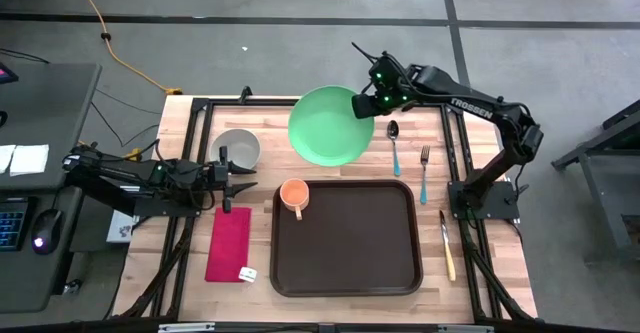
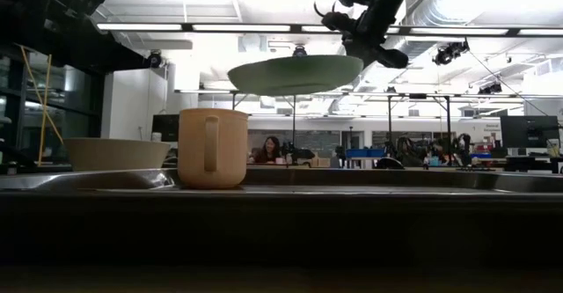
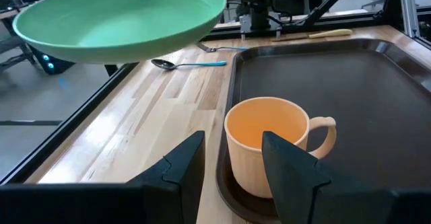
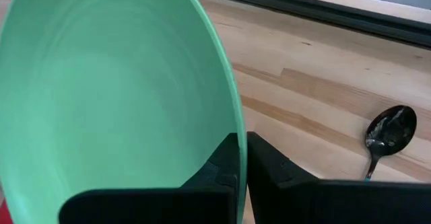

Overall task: Set up tray
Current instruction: Put the green plate on the black tray to the bottom right of the orange mug

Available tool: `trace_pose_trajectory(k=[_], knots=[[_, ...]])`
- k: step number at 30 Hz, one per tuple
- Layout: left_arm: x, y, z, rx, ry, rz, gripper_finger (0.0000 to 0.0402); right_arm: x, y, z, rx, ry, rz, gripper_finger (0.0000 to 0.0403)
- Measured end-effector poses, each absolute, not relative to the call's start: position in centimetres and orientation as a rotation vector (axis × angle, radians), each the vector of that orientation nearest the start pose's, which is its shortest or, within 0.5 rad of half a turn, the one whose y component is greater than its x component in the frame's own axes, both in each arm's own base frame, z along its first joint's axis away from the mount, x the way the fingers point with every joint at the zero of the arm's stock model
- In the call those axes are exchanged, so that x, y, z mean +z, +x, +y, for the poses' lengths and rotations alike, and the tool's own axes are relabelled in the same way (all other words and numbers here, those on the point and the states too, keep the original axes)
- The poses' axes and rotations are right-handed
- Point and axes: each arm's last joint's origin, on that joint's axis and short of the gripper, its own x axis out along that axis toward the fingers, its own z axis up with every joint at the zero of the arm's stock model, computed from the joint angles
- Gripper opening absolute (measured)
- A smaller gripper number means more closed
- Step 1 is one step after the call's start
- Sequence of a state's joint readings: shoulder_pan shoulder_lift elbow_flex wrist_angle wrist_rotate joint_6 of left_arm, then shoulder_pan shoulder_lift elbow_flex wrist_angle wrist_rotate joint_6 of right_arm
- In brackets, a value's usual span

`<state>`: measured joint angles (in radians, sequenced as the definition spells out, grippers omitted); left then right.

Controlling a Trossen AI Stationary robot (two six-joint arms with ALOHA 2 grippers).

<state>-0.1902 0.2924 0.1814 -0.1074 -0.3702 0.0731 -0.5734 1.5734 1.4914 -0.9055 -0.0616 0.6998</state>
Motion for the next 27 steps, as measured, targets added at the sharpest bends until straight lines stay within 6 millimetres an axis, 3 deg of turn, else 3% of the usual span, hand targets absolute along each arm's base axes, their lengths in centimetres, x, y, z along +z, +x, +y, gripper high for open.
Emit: trace_pose_trajectory(k=[22, 27], knots=[[19.1, 11.0, -1.1, 0.143, 0.132, 0.224, 0.0179, 31.8, 28.5, -11.7, -0.76, 0.904, 0.98, 0.0], [19.0, 11.0, -1.1, 0.142, 0.134, 0.231, 0.0179, 33.0, 27.7, -10.4, -0.79, 0.897, 0.948, 0.0]])
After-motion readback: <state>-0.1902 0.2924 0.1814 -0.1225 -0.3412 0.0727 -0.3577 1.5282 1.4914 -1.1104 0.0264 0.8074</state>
